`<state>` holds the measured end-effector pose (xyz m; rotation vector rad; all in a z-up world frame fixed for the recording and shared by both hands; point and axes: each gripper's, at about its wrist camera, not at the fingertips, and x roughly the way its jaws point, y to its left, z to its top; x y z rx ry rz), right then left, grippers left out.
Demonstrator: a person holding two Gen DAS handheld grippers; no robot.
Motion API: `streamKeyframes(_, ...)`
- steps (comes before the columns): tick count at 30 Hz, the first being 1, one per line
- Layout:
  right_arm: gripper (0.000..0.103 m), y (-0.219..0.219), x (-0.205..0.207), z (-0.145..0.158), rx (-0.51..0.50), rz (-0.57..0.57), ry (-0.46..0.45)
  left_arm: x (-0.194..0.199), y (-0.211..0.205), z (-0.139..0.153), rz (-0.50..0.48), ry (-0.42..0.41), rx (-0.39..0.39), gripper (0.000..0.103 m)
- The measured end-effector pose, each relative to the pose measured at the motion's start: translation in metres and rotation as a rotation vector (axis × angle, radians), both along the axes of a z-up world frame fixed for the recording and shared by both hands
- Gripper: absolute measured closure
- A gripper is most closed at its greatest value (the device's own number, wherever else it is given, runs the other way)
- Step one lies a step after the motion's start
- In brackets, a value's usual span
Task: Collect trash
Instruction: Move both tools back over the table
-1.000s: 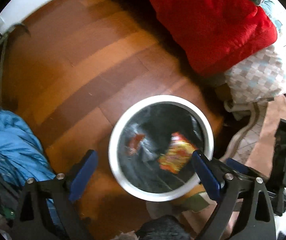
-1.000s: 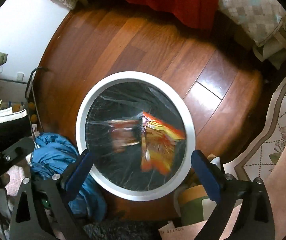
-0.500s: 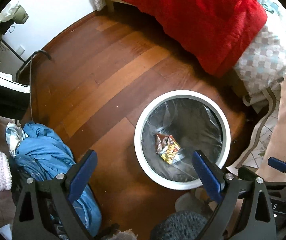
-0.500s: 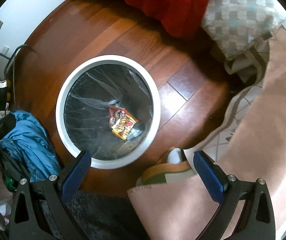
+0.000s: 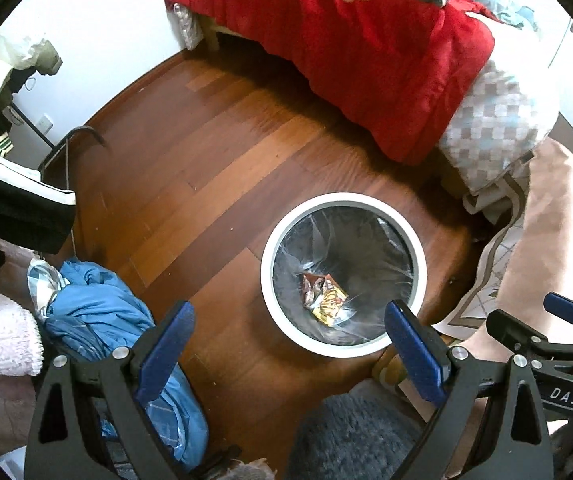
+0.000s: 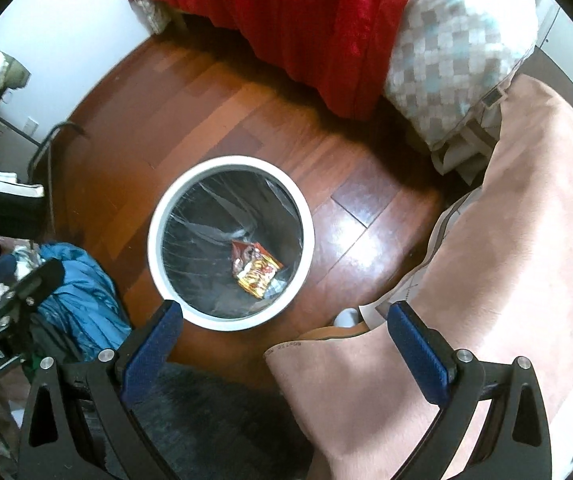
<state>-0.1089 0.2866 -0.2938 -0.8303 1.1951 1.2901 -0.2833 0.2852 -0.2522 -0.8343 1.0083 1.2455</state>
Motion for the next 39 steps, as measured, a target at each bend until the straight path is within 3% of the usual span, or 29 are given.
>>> streamKeyframes(11, 0.0, -0.046, 0.021, 0.097, 0.198, -0.042, 0.114, 0.011, -0.036, 0.082, -0.03, -0.059, 0.145, 0.006)
streamKeyframes(15, 0.0, -0.077, 0.05, 0.138, 0.289, -0.096, 0.181, 0.027, -0.051, 0.112, -0.051, -0.077, 0.198, 0.006)
streamKeyframes(20, 0.0, -0.126, 0.106, 0.159, 0.324, -0.207, 0.223, 0.072, -0.072, 0.126, -0.13, -0.123, 0.23, 0.006)
streamKeyframes(23, 0.0, -0.16, 0.152, 0.153, 0.291, -0.283, 0.177, 0.122, -0.087, 0.115, -0.211, -0.131, 0.213, 0.006)
streamKeyframes(26, 0.0, -0.198, 0.2, 0.139, 0.229, -0.368, 0.098, 0.18, -0.102, 0.091, -0.305, -0.138, 0.148, 0.006)
streamKeyframes(31, 0.0, -0.279, 0.306, 0.096, 0.029, -0.478, -0.081, 0.294, -0.14, 0.042, -0.503, -0.093, 0.083, 0.006)
streamKeyframes(35, 0.0, -0.322, 0.373, 0.051, -0.181, -0.467, -0.173, 0.38, -0.177, 0.005, -0.655, -0.048, 0.057, 0.006)
streamKeyframes(39, 0.0, -0.347, 0.411, 0.015, -0.298, -0.426, -0.179, 0.437, -0.21, -0.018, -0.818, 0.012, 0.068, 0.006)
